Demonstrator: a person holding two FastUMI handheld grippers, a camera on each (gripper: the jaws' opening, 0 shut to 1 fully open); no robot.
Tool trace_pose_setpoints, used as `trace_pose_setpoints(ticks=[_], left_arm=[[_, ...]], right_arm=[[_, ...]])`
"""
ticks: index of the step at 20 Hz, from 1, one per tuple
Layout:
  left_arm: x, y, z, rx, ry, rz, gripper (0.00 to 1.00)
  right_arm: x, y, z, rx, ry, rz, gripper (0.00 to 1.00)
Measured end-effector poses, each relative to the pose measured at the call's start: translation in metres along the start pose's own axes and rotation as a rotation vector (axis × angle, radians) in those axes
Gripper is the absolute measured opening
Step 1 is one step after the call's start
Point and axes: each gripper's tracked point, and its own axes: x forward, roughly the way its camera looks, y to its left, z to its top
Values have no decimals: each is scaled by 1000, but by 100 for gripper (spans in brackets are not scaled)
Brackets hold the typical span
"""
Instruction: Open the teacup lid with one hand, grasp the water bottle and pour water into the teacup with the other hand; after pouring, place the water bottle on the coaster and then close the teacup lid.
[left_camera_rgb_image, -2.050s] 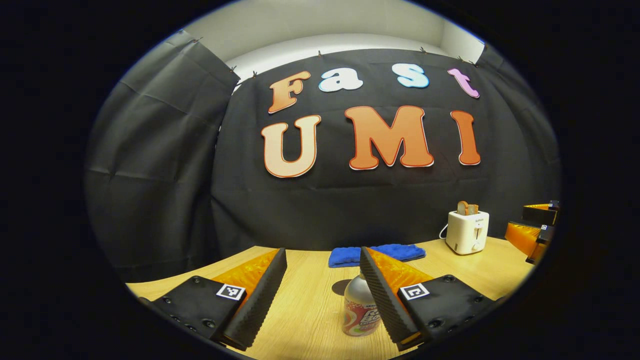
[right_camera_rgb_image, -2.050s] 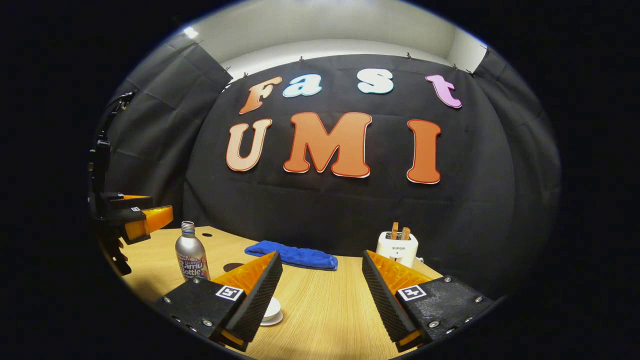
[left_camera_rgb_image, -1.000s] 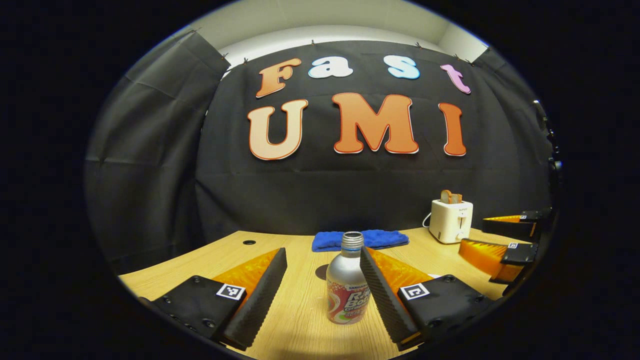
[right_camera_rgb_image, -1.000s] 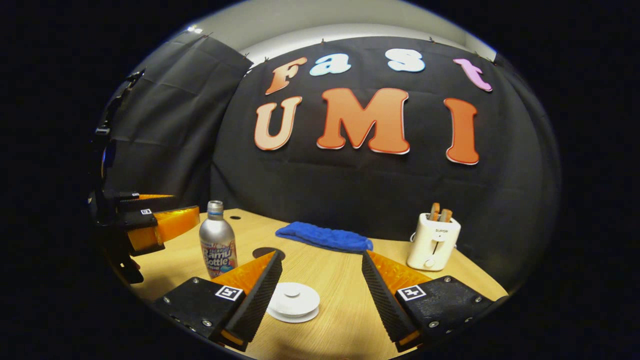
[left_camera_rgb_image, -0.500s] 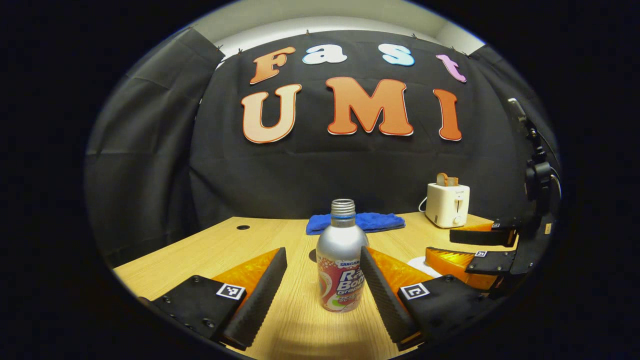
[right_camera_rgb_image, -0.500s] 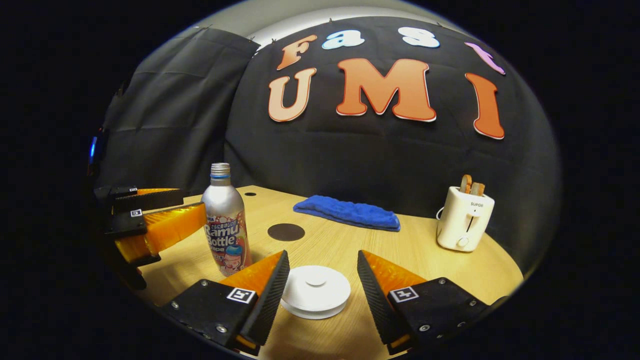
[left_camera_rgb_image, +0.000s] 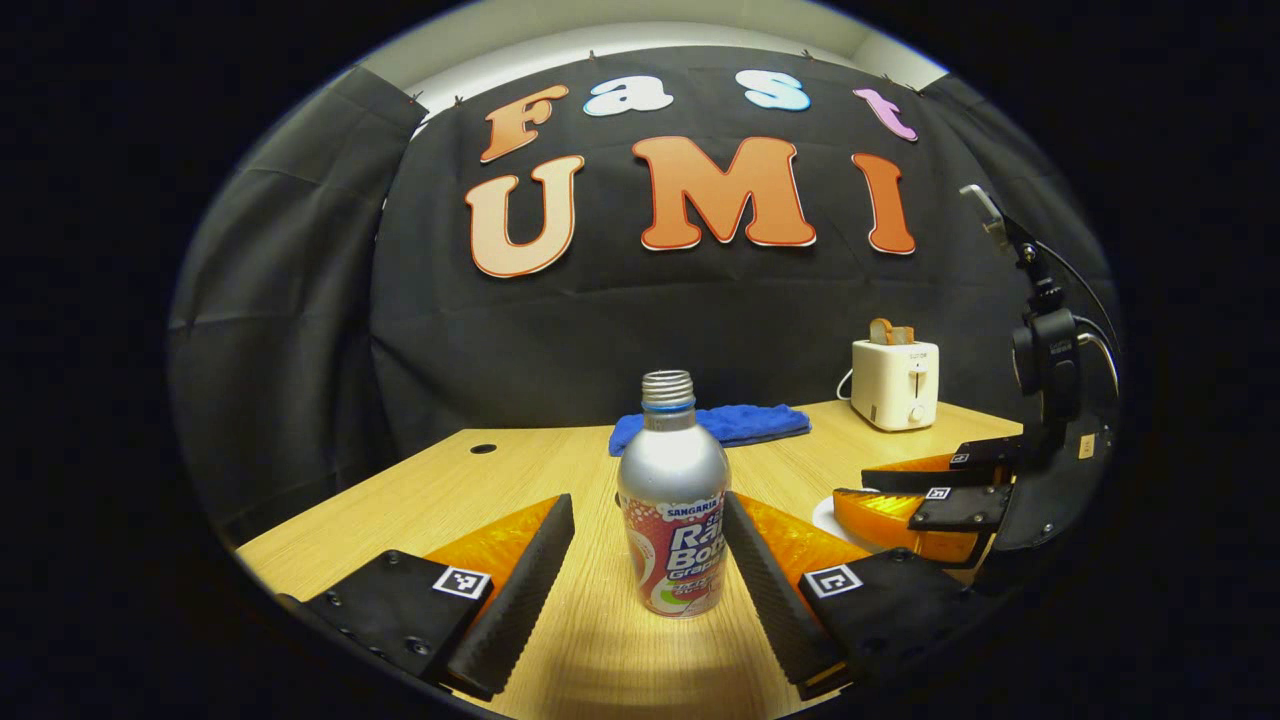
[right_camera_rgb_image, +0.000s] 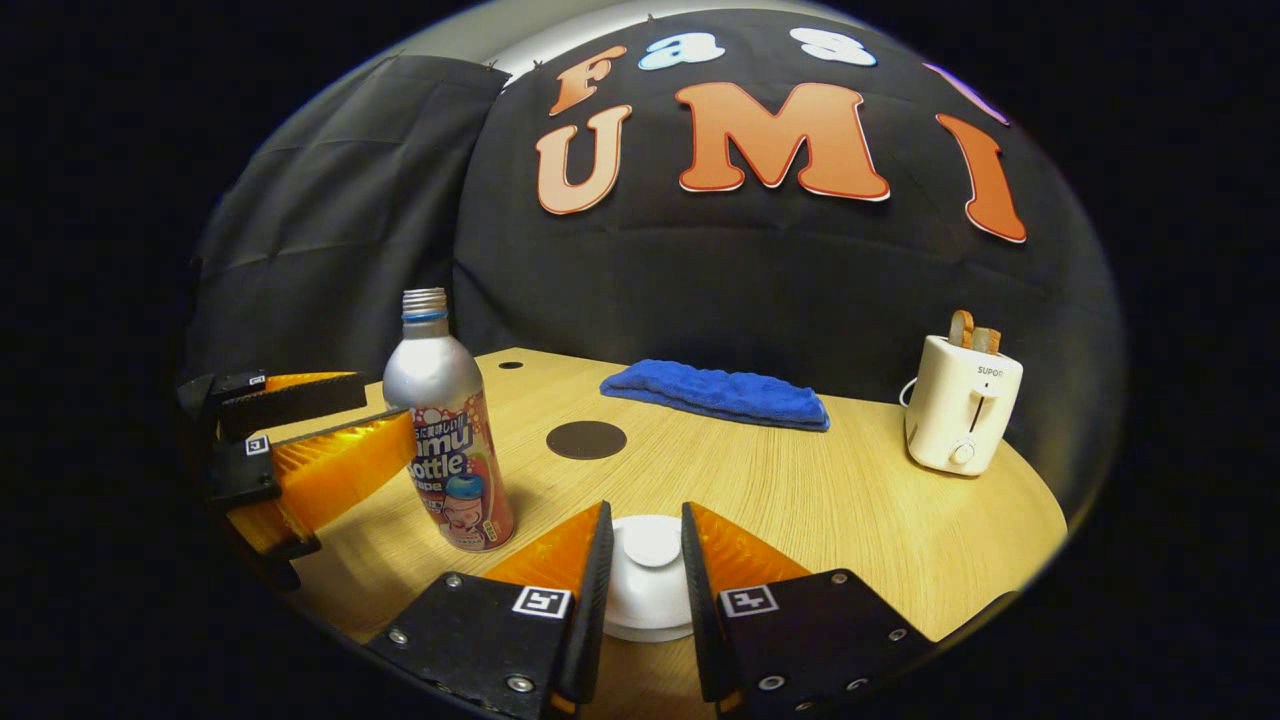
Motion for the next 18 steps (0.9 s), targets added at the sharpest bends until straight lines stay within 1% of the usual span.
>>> trace_pose_setpoints(ticks=[1,2,3,4,5,8,10,11,14,18], left_arm=[[1,-1,-1,-2,2,-2,99],[2,-1,-1,-4,4,-4,100],[2,-2,-2,-5,7,-6,93],[3,-4,-2,-8,10,-10,98],[4,-4,-4,-12,13,-13,98],[8,-8,-10,-21,31,-17,98],[10,-7,-15,-25,47,-17,100],[11,-7,-19,-28,56,-16,98],[14,-8,-23,-36,65,-21,99],[22,-12,-30,-49,90,-33,99]], right_arm=[[-2,1,1,-10,1,4,36],[-1,-1,3,-16,-3,0,35],[-2,-3,2,-8,4,-8,30],[0,-4,1,3,4,-2,26],[1,-4,1,15,8,1,24],[-1,-5,3,60,8,10,21],[-2,-12,11,73,-15,-7,21],[-2,-15,13,83,-19,-11,19],[-7,-21,17,113,-26,-15,19],[-21,-41,31,120,-66,-57,19]])
